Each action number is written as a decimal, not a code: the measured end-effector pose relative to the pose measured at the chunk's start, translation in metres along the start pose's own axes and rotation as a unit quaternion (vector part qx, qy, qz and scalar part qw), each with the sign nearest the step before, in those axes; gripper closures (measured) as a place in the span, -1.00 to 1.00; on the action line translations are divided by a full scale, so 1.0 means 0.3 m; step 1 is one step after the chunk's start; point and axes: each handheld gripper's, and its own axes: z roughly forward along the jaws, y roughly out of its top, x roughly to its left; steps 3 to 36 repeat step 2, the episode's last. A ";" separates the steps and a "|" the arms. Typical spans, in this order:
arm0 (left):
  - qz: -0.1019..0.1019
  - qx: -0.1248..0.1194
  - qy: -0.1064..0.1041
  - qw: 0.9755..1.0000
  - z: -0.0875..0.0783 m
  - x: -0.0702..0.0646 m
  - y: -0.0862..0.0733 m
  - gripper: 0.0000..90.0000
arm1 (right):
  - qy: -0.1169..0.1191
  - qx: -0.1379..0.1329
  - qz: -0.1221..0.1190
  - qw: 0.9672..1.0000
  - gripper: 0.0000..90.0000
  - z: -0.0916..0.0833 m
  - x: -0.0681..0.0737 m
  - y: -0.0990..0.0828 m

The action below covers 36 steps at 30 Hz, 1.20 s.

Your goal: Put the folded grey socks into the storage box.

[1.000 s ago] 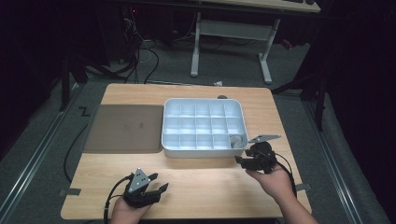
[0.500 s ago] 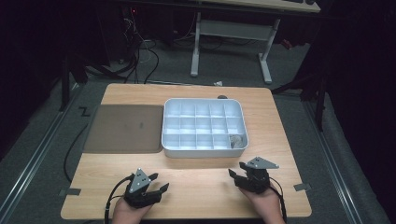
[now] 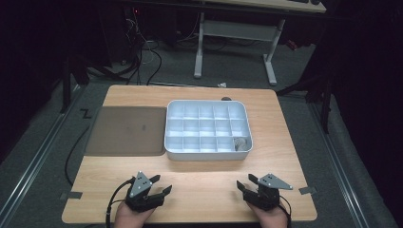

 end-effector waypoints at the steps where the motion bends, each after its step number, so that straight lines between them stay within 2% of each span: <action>1: 0.002 0.000 -0.001 1.000 -0.002 -0.001 0.000 -0.11 | 0.002 -0.001 0.003 1.000 -0.05 0.000 -0.002 -0.003; 36: 0.002 -0.001 -0.001 1.000 -0.004 0.001 -0.001 -0.11 | 0.004 0.000 0.006 1.000 -0.06 0.001 -0.002 -0.005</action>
